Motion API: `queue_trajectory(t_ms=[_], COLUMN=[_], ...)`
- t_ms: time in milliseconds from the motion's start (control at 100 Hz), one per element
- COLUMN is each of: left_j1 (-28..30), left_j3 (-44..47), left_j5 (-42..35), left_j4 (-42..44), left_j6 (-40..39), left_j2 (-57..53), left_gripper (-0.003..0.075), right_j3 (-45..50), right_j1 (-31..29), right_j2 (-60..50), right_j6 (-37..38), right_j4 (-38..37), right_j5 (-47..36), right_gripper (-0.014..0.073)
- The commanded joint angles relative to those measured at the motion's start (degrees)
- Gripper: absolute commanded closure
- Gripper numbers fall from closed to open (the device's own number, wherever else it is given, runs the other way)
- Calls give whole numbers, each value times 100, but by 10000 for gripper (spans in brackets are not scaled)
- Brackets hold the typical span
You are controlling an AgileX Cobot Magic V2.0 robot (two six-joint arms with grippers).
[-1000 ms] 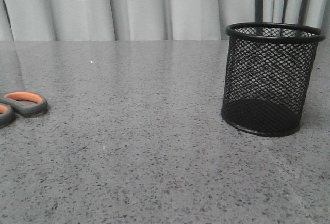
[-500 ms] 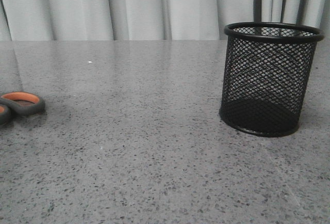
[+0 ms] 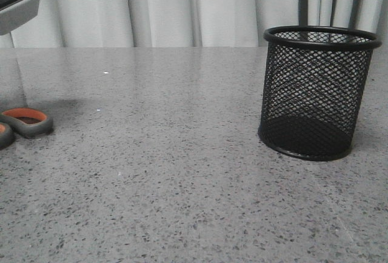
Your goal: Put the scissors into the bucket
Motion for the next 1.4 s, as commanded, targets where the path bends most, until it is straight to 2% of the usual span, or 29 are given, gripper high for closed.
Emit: queue_trajectory(t_ms=[0,150,280,580,780,1030,1120,1240,1290,1390], left_j1=[75,92,92,92,50,-12,-12,-12,-26,-186], left_j3=[-187,-187,-187,-187,-42,176,176,144,144,144], left_j5=[93,116,81,107,218,284,98,-422,-670,-1089], left_j4=[-162,-334,-368,-1217,-1509,-1594,-1680,-2075,-2308,-2621], left_j6=[163,374,424,817,817,589,488,466,466,466], left_j2=[-85,61,159,159,159,133,-35,-400,-597,-1050], left_gripper=[385,435,436,442,574,659,690,711,711,711], right_j3=[-205,-205,-205,-172,-172,-172,-172,-257,-340,-562], right_j1=[34,34,34,34,34,34,34,34,34,34], right_j2=[126,126,126,126,126,126,126,126,126,136], right_j6=[-41,-41,-41,-41,-41,-41,-41,-225,-651,-1961], right_j4=[22,22,22,22,22,360,837,1931,2685,4214], right_j5=[-351,-348,-348,-313,-288,19,42,84,208,581], right_gripper=[215,215,215,215,215,215,215,216,216,216])
